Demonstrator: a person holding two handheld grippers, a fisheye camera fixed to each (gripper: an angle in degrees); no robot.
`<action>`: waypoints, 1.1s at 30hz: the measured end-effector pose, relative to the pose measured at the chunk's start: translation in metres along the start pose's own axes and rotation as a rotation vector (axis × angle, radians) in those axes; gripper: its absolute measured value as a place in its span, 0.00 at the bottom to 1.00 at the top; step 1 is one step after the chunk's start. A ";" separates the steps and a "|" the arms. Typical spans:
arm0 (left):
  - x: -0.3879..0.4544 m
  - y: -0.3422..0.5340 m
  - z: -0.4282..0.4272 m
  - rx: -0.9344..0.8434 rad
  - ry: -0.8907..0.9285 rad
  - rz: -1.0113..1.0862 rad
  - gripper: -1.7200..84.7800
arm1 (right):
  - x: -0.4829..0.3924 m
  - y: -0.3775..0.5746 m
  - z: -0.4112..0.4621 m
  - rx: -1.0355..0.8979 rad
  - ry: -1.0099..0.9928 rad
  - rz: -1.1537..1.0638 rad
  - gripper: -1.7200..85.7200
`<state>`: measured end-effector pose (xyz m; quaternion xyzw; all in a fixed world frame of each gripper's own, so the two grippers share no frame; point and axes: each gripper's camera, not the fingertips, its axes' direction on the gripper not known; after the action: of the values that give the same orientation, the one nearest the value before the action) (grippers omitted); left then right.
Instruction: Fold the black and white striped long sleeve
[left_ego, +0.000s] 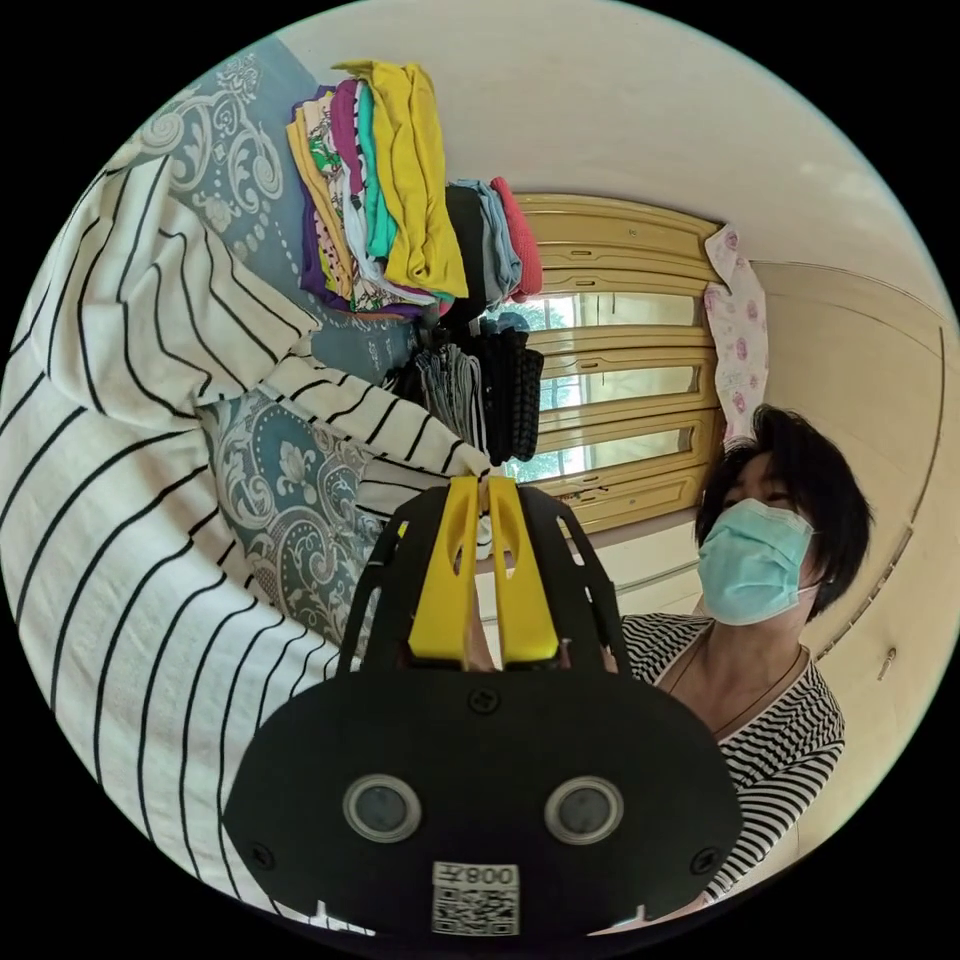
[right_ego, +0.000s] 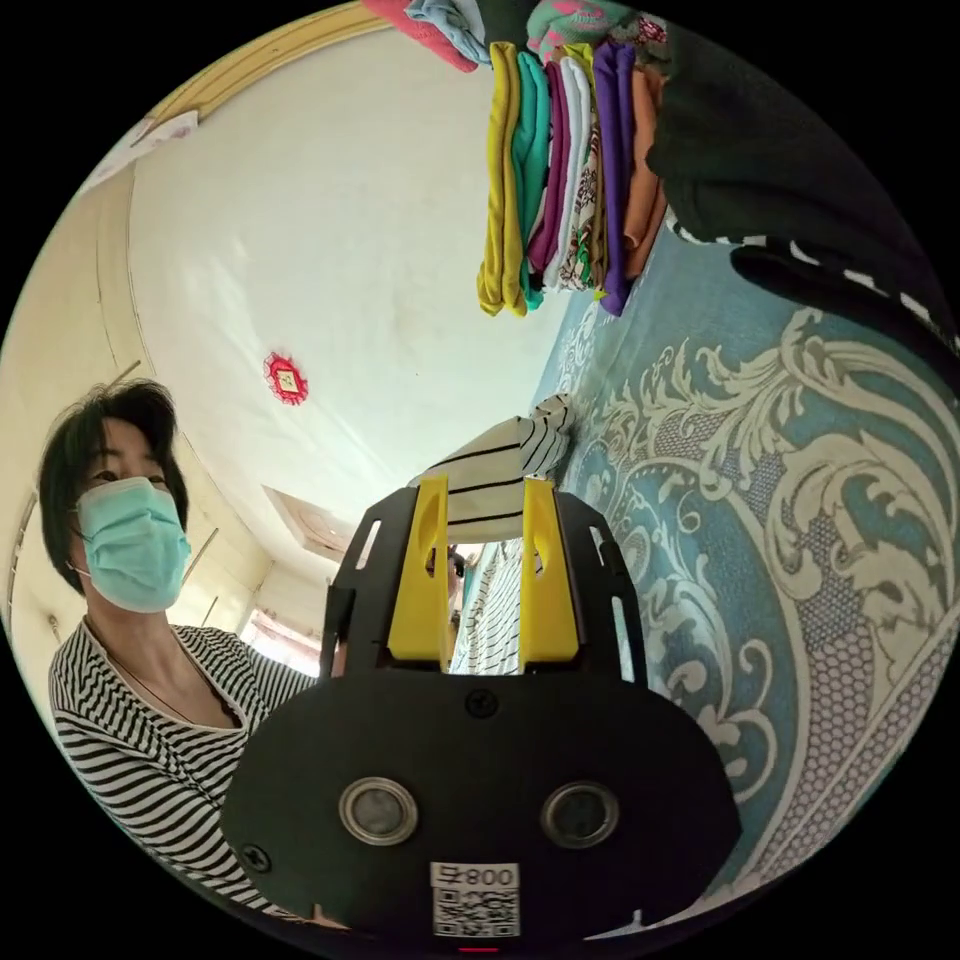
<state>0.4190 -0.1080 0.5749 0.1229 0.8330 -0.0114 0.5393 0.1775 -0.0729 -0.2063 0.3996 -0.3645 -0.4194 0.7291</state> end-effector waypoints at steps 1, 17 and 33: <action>0.003 -0.001 -0.001 -0.002 0.004 0.002 0.04 | 0.004 0.001 0.002 -0.008 -0.020 0.005 0.14; 0.175 0.019 -0.134 0.009 -0.033 0.234 0.04 | 0.002 0.017 0.069 -0.071 -0.454 -0.206 0.02; 0.287 0.175 -0.366 0.200 -0.384 0.063 0.04 | -0.005 0.089 0.308 -0.709 -0.376 -0.152 0.02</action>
<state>0.0176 0.1730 0.4890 0.1973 0.7055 -0.1003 0.6732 -0.0625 -0.1246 0.0000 0.0656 -0.2935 -0.6373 0.7095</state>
